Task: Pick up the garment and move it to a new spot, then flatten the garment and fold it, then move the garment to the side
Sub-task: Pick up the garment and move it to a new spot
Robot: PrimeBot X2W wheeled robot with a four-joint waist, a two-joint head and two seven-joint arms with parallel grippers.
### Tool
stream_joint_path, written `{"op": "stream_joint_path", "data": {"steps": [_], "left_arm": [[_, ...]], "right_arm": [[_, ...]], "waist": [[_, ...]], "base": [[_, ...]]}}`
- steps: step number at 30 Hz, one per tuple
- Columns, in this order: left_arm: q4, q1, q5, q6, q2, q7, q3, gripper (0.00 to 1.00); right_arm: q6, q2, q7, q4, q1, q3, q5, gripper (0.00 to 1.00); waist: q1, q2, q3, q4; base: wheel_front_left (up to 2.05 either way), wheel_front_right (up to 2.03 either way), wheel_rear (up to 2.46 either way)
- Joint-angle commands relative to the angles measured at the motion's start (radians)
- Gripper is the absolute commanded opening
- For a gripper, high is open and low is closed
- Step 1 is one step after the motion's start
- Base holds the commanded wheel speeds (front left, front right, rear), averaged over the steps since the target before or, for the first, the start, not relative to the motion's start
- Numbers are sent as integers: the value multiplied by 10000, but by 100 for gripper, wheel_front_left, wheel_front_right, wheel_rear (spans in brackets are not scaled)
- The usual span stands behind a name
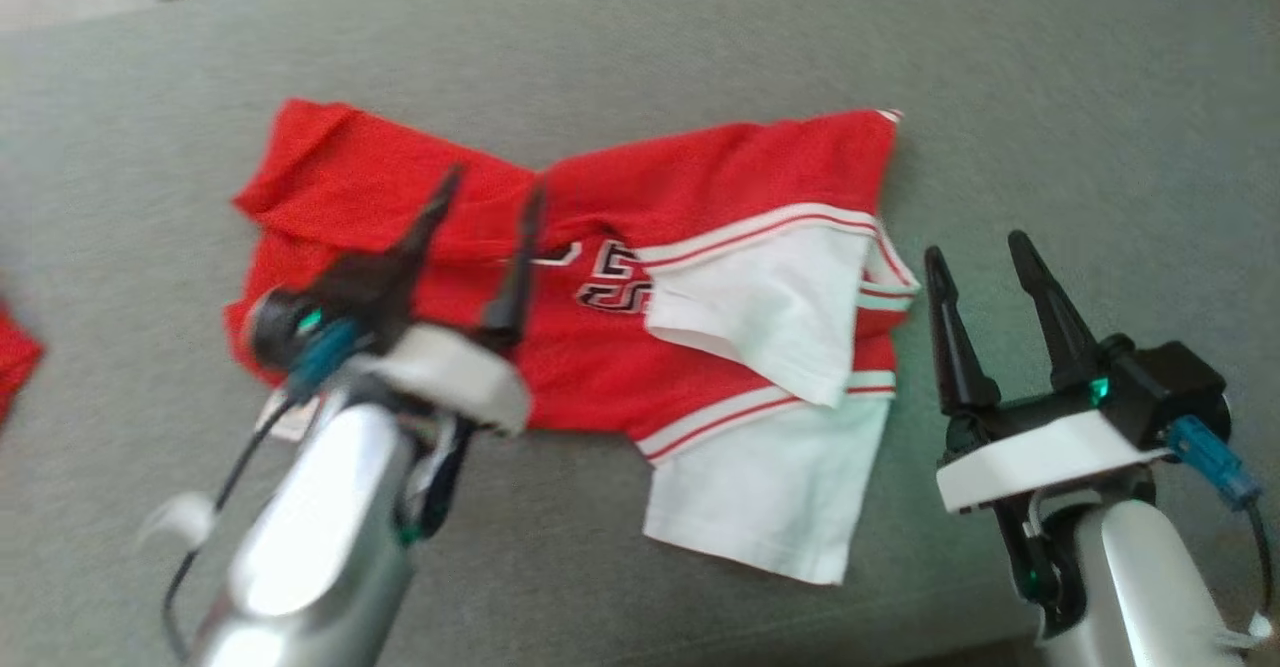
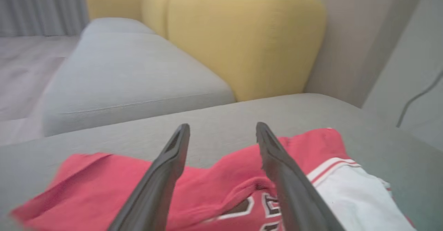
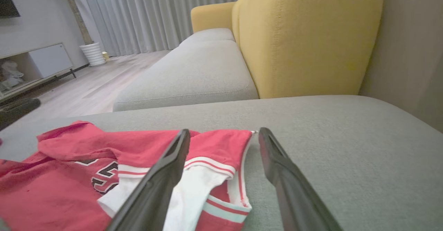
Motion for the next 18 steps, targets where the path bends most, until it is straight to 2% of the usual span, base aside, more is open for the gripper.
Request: {"op": "stream_joint_path", "data": {"steps": [1,5,10,18], "left_arm": [[-595,40,47,137,287,-119,552,100],[-1652,1148,148,553,633,-120,1484,100],[-2296,2339,164,865,901,-121,2412,100],[-2395,3484,165,829,1123,-121,2923,100]], "right_arm": [[77,-34,63,-426,-89,181,-83,100],[77,-34,253,-461,26,155,-290,100],[77,-34,424,-462,217,78,-452,100],[77,-33,660,-463,804,44,-599,100]], "waist": [[0,0,-433,514],[0,0,-776,934],[0,0,-1131,1296],[0,0,-1734,1537]], "base": [[0,0,0],[0,0,0],[0,0,0],[0,0,0]]}}
